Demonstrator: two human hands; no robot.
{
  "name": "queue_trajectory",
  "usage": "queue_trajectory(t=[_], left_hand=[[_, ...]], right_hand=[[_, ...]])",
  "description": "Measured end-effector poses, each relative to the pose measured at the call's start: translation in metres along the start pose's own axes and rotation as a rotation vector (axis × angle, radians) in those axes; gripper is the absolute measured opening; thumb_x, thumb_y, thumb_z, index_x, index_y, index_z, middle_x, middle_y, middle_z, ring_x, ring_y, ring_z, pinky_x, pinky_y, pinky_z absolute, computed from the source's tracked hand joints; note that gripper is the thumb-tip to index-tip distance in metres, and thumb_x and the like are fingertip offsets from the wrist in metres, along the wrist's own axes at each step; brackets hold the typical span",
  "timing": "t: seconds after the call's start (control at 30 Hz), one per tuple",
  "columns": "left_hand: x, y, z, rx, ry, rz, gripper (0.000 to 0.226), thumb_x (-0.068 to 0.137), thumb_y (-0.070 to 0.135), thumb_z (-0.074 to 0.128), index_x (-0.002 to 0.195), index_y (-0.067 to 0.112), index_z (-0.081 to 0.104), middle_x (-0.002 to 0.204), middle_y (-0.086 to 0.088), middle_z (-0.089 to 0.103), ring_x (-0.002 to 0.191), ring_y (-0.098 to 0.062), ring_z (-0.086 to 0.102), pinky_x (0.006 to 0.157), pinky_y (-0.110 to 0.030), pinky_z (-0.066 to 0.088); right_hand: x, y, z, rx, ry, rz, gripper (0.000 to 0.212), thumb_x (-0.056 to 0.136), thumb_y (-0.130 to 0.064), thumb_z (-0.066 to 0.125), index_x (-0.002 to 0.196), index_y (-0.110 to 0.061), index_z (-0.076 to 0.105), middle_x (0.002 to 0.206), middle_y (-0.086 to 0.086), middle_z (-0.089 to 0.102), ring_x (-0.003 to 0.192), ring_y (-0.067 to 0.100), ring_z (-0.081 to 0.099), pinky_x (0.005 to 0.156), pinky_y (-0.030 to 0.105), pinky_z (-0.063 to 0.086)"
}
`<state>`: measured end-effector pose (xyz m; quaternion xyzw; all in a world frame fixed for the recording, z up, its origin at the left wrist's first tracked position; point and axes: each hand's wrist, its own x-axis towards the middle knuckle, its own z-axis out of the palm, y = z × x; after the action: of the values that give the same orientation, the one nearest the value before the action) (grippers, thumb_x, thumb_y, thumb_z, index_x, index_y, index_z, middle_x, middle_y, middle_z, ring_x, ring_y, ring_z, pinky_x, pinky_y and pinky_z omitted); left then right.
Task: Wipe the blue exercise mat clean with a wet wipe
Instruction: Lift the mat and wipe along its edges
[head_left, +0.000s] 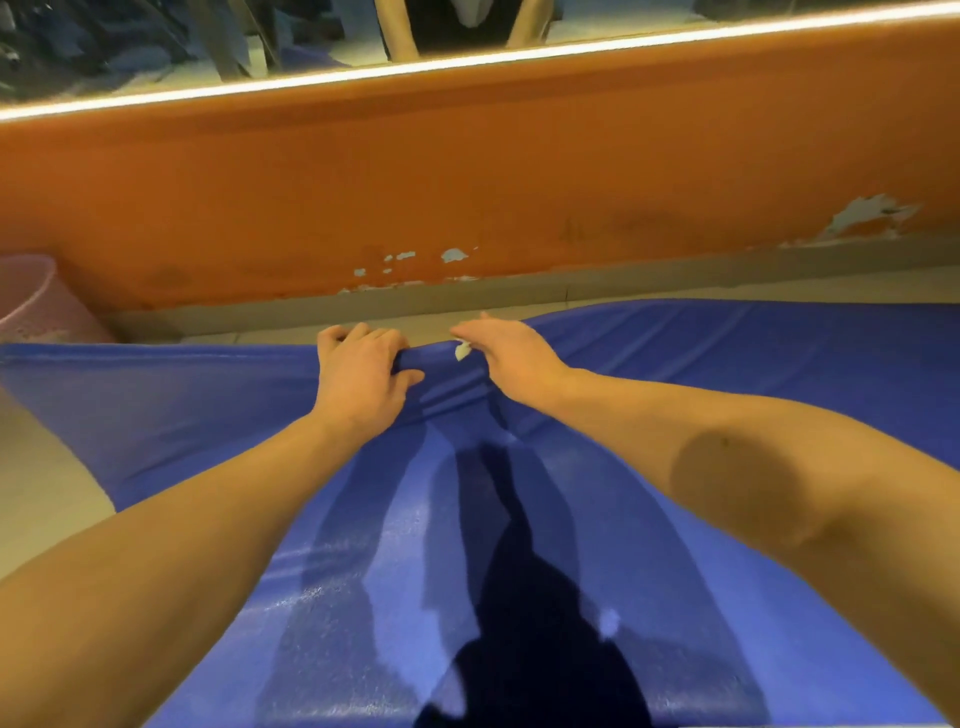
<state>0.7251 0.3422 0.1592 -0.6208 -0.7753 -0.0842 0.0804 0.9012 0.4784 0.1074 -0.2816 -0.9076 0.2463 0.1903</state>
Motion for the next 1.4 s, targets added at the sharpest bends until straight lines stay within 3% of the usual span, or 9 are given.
queue_trajectory(t=[0.2, 0.3, 0.43, 0.6, 0.83, 1.03, 1.2, 1.33, 1.4], left_hand=[[-0.001, -0.001, -0.002, -0.032, -0.014, 0.060, 0.016, 0.093, 0.040, 0.067, 0.091, 0.025, 0.061, 0.086, 0.010, 0.062, 0.092, -0.020, 0.053, 0.096, -0.037, 0.022], [-0.001, -0.001, -0.003, -0.050, -0.004, 0.064, 0.016, 0.092, 0.039, 0.068, 0.089, 0.024, 0.061, 0.083, 0.011, 0.060, 0.090, -0.019, 0.053, 0.096, -0.037, 0.022], [-0.003, -0.001, -0.007, -0.057, 0.039, 0.087, 0.017, 0.091, 0.037, 0.069, 0.087, 0.023, 0.061, 0.078, 0.013, 0.054, 0.085, -0.018, 0.049, 0.095, -0.037, 0.021], [-0.007, -0.005, -0.015, -0.030, 0.054, 0.070, 0.014, 0.093, 0.037, 0.067, 0.093, 0.023, 0.063, 0.086, 0.009, 0.062, 0.089, -0.021, 0.053, 0.097, -0.042, 0.025], [0.015, 0.020, -0.027, 0.136, -0.001, -0.020, 0.036, 0.094, 0.036, 0.057, 0.127, 0.023, 0.060, 0.123, 0.000, 0.065, 0.121, -0.027, 0.051, 0.112, -0.048, 0.018], [0.046, 0.123, -0.017, 0.200, -0.301, 0.107, 0.052, 0.095, 0.058, 0.052, 0.138, 0.030, 0.052, 0.131, 0.003, 0.060, 0.124, -0.026, 0.048, 0.113, -0.047, 0.020], [0.053, 0.177, 0.002, 0.099, -0.305, 0.005, 0.026, 0.095, 0.045, 0.062, 0.109, 0.024, 0.064, 0.109, 0.000, 0.060, 0.115, -0.028, 0.045, 0.094, -0.041, 0.033], [0.048, 0.176, 0.008, 0.010, -0.174, 0.000, 0.016, 0.097, 0.038, 0.060, 0.096, 0.023, 0.059, 0.100, 0.001, 0.054, 0.109, -0.027, 0.045, 0.097, -0.040, 0.030], [0.045, 0.172, 0.007, 0.012, -0.156, 0.046, 0.017, 0.097, 0.039, 0.061, 0.096, 0.022, 0.058, 0.101, 0.001, 0.055, 0.108, -0.026, 0.046, 0.099, -0.040, 0.029]], right_hand=[[-0.027, 0.064, -0.019, -0.049, 0.041, -0.104, 0.063, 0.084, 0.028, 0.042, 0.139, 0.001, 0.058, 0.131, 0.016, 0.067, 0.136, 0.032, 0.048, 0.123, 0.039, 0.024], [-0.031, 0.098, -0.036, -0.101, 0.031, 0.019, 0.065, 0.085, 0.026, 0.040, 0.141, -0.002, 0.056, 0.137, 0.014, 0.063, 0.140, 0.037, 0.046, 0.123, 0.048, 0.026], [-0.023, 0.132, -0.062, -0.221, -0.076, 0.197, 0.075, 0.083, 0.027, 0.036, 0.146, -0.009, 0.051, 0.140, 0.009, 0.060, 0.143, 0.031, 0.044, 0.126, 0.043, 0.016], [-0.024, 0.117, -0.079, -0.278, -0.056, 0.165, 0.036, 0.102, 0.003, 0.045, 0.134, -0.007, 0.061, 0.125, 0.017, 0.059, 0.118, 0.040, 0.052, 0.098, 0.052, 0.042], [-0.042, 0.097, -0.087, -0.373, 0.094, 0.093, 0.024, 0.103, -0.003, 0.051, 0.119, -0.008, 0.068, 0.111, 0.015, 0.062, 0.107, 0.038, 0.052, 0.083, 0.046, 0.040], [-0.070, 0.082, -0.076, -0.291, 0.158, 0.039, 0.025, 0.092, 0.008, 0.061, 0.110, -0.007, 0.071, 0.101, 0.017, 0.061, 0.097, 0.040, 0.054, 0.073, 0.038, 0.023], [-0.075, 0.076, -0.084, -0.310, 0.124, 0.031, 0.029, 0.096, 0.003, 0.058, 0.117, -0.012, 0.070, 0.109, 0.011, 0.061, 0.104, 0.035, 0.052, 0.074, 0.036, 0.022], [-0.091, 0.087, -0.097, -0.276, 0.123, -0.140, 0.036, 0.087, 0.016, 0.059, 0.114, -0.005, 0.071, 0.104, 0.008, 0.072, 0.096, 0.034, 0.062, 0.083, 0.044, 0.049], [-0.103, 0.099, -0.105, -0.301, 0.071, -0.164, 0.052, 0.078, 0.025, 0.054, 0.120, -0.002, 0.069, 0.111, 0.009, 0.073, 0.104, 0.035, 0.064, 0.094, 0.048, 0.051]])
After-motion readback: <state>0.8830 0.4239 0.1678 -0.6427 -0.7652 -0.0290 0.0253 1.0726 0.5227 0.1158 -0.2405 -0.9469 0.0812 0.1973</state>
